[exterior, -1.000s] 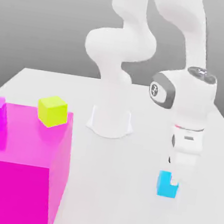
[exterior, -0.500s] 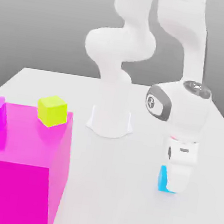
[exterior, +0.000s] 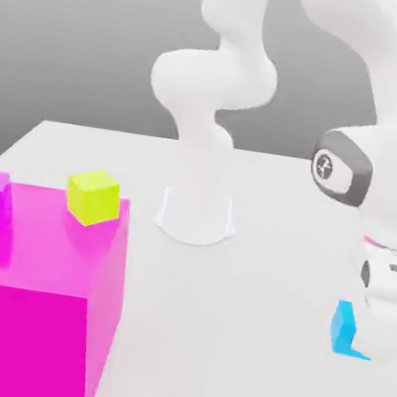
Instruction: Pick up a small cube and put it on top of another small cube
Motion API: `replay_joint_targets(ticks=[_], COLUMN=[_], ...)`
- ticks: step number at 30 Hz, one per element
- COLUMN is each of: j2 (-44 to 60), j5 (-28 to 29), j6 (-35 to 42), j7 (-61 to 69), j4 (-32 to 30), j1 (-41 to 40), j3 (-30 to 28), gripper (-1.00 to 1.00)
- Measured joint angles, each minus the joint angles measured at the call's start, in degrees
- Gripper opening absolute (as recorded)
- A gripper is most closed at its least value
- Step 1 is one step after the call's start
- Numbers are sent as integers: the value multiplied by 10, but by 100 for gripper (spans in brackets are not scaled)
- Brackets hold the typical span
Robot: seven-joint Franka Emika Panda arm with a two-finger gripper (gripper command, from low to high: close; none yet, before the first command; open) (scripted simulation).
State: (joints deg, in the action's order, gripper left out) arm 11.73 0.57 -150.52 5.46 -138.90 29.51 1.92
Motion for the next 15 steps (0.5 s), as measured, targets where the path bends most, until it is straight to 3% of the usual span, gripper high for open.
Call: replay_joint_targets(ticks=[7, 11, 12, 15], j2=[69, 143, 153, 153], j5=[0, 2, 3, 3], j6=[75, 24, 15, 15], j7=[-14, -17, -18, -18], j4=[144, 167, 168, 168], j1=[2, 4, 4, 4], j3=[-5, -8, -9, -9], gripper=[-100, -100, 100, 100])
